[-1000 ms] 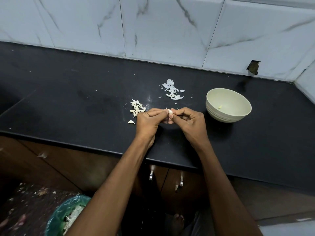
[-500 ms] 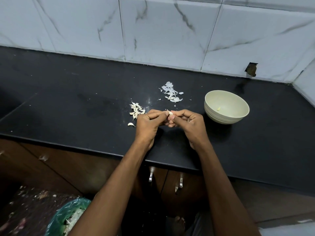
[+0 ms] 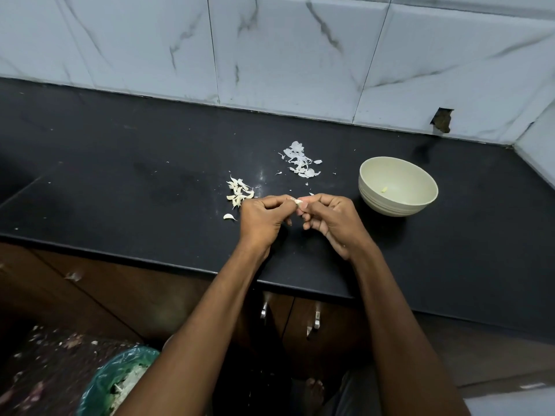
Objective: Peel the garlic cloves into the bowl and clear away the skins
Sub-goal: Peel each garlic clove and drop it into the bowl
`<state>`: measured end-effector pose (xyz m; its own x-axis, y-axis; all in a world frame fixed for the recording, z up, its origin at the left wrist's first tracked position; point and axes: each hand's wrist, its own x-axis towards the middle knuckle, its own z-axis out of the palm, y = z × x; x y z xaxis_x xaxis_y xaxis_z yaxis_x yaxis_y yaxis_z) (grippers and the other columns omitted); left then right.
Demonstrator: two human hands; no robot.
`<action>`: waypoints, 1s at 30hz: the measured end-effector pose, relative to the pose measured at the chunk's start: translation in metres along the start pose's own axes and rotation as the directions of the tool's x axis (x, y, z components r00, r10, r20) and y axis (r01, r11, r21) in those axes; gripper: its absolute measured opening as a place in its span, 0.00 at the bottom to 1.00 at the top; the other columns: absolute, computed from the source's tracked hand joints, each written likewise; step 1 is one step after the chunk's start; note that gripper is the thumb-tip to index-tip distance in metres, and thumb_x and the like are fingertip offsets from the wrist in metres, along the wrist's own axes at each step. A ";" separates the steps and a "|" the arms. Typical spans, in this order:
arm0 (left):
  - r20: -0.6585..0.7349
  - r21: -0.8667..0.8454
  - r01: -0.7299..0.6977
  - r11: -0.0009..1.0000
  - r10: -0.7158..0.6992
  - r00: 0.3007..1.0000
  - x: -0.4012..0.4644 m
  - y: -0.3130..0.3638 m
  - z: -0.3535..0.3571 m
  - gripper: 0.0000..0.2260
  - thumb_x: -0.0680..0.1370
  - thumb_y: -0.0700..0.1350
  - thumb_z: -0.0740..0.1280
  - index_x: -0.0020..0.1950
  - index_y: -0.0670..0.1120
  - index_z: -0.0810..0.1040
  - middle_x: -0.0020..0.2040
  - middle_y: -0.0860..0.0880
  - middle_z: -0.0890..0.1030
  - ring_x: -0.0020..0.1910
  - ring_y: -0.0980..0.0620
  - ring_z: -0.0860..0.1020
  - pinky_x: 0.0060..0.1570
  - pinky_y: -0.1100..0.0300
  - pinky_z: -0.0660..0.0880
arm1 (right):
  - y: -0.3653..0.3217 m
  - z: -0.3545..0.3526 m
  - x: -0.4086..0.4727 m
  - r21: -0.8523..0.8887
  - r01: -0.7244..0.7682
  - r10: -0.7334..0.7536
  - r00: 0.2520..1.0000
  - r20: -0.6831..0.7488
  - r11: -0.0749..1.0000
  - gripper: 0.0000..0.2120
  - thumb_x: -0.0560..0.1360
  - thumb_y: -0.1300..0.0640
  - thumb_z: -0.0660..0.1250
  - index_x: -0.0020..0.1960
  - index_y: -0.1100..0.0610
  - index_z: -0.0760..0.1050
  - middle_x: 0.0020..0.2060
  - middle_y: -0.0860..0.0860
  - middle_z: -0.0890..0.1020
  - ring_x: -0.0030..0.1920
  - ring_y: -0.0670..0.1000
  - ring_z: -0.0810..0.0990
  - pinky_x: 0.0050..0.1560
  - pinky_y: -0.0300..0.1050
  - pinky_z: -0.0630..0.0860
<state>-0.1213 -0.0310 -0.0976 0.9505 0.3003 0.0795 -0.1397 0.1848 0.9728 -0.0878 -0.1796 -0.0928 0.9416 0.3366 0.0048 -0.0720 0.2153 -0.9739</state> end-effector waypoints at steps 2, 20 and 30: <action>-0.009 -0.013 0.020 1.000 -0.020 1.000 0.001 -0.001 0.001 0.08 0.74 0.32 0.72 0.40 0.43 0.88 0.33 0.48 0.83 0.30 0.52 0.71 0.32 0.60 0.71 | -0.002 -0.002 0.002 0.013 -0.034 0.034 0.999 0.027 0.999 0.05 0.79 0.71 0.66 0.51 0.69 0.81 0.36 0.57 0.82 0.34 0.47 0.76 0.34 0.40 0.76; 0.011 -0.125 0.126 0.984 -0.126 0.992 0.007 -0.006 0.000 0.04 0.76 0.33 0.72 0.45 0.36 0.87 0.38 0.41 0.84 0.34 0.53 0.75 0.34 0.62 0.70 | 0.006 0.000 0.000 -0.069 0.096 -0.100 0.993 -0.066 0.993 0.07 0.82 0.62 0.69 0.54 0.66 0.84 0.40 0.58 0.84 0.39 0.48 0.81 0.42 0.42 0.82; 0.061 -0.231 0.152 0.961 -0.141 0.988 0.007 -0.003 -0.004 0.03 0.78 0.33 0.72 0.49 0.34 0.85 0.41 0.41 0.83 0.37 0.52 0.78 0.39 0.62 0.74 | 0.003 -0.001 -0.001 0.068 0.095 -0.089 0.993 -0.083 0.993 0.07 0.81 0.68 0.66 0.54 0.65 0.82 0.39 0.56 0.86 0.41 0.48 0.85 0.44 0.40 0.83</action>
<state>-0.1158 -0.0256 -0.1012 0.9758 0.2140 -0.0458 -0.0542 0.4391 0.8968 -0.0890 -0.1803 -0.0962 0.9683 0.2388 0.0729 -0.0043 0.3078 -0.9514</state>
